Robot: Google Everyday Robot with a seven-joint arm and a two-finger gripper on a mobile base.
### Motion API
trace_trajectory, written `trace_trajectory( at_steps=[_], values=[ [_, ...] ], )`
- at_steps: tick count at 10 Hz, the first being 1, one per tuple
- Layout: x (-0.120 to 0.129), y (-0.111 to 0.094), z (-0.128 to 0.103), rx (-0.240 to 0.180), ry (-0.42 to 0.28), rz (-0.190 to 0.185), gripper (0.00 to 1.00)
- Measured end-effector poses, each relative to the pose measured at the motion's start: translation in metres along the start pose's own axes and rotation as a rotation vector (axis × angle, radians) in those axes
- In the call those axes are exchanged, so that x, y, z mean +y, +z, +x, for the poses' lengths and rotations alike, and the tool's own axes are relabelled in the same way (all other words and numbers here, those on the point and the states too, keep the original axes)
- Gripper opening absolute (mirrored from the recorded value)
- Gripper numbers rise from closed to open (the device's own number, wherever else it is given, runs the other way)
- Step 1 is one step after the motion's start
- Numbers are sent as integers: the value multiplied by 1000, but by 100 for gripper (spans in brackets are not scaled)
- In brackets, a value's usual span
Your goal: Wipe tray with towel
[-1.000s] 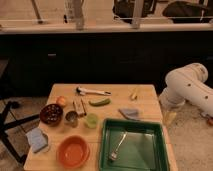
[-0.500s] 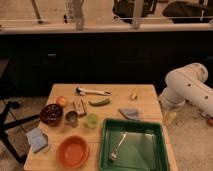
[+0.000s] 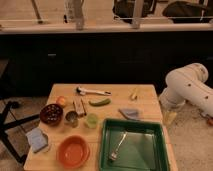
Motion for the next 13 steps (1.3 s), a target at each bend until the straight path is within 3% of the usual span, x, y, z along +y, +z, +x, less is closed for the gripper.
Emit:
trace_trajectory(
  at_steps=[3, 9, 13],
  values=[
    [-2, -12, -7, -53, -37, 106, 80],
    [-47, 28, -42, -140, -112, 80, 80],
    [-69, 61, -56, -168, -123, 56, 80]
  ],
)
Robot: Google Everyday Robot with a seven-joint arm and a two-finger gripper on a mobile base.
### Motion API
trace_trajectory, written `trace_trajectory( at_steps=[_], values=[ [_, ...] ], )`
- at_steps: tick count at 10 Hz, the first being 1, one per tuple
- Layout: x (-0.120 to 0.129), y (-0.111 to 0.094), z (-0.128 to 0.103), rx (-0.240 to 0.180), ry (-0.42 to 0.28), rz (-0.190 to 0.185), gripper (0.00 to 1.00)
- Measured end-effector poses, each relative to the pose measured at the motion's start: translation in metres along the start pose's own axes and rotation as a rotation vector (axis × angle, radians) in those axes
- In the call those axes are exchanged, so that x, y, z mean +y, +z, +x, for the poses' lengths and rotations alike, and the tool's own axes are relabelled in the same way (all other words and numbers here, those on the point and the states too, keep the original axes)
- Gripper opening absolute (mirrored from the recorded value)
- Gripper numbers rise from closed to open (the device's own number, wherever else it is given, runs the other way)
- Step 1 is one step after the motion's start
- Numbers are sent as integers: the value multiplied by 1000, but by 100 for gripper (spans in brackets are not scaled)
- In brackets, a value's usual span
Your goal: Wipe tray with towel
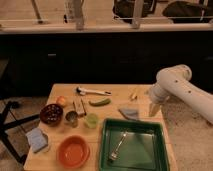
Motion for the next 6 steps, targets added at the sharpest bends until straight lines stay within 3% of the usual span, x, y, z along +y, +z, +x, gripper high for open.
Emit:
trace_trajectory(
  at_steps=[3, 6],
  values=[
    [-11, 18, 5, -38, 6, 4, 80],
    [-16, 41, 4, -113, 11, -5, 80]
  ],
)
